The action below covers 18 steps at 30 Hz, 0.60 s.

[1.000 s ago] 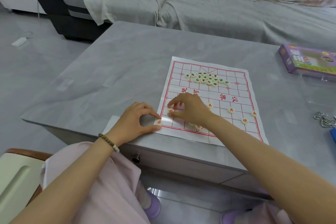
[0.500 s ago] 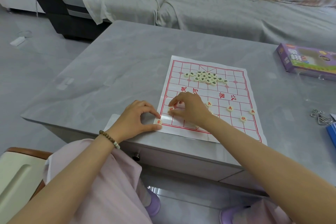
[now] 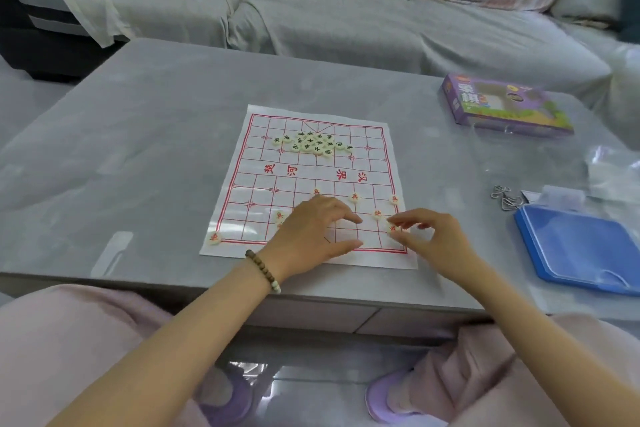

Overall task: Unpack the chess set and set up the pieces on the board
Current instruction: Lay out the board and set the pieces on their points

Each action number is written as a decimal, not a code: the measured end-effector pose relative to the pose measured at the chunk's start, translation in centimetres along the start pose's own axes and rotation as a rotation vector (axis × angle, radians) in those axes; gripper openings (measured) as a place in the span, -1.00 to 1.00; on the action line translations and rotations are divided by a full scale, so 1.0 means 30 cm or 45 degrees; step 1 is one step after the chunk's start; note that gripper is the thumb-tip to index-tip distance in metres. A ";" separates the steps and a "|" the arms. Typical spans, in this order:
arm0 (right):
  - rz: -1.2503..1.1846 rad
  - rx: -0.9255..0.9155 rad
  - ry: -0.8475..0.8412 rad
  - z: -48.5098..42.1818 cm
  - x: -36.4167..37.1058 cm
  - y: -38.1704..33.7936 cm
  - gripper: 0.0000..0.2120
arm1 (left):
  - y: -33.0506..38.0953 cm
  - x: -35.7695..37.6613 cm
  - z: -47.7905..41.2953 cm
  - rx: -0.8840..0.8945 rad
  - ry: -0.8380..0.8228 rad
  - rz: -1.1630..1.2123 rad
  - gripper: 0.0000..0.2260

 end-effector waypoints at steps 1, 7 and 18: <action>-0.017 0.004 -0.015 0.016 -0.002 0.027 -0.84 | 0.011 0.035 -0.013 0.028 -0.024 -0.031 -0.66; -0.019 -0.117 -0.060 0.046 0.020 0.079 -0.79 | 0.023 0.110 -0.067 0.085 -0.058 -0.249 -0.63; 0.038 -0.138 0.007 0.046 0.035 0.126 -0.83 | 0.021 0.142 -0.064 0.050 -0.076 -0.267 -0.63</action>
Point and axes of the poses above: each hand's wrist, its own z-axis away from the middle knuckle, its own x-axis out of the palm, y = z × x, the point moved 2 cm from there along -z, towards the middle knuckle, and after that the axes turned 14 degrees about z, right-handed, at the moved point
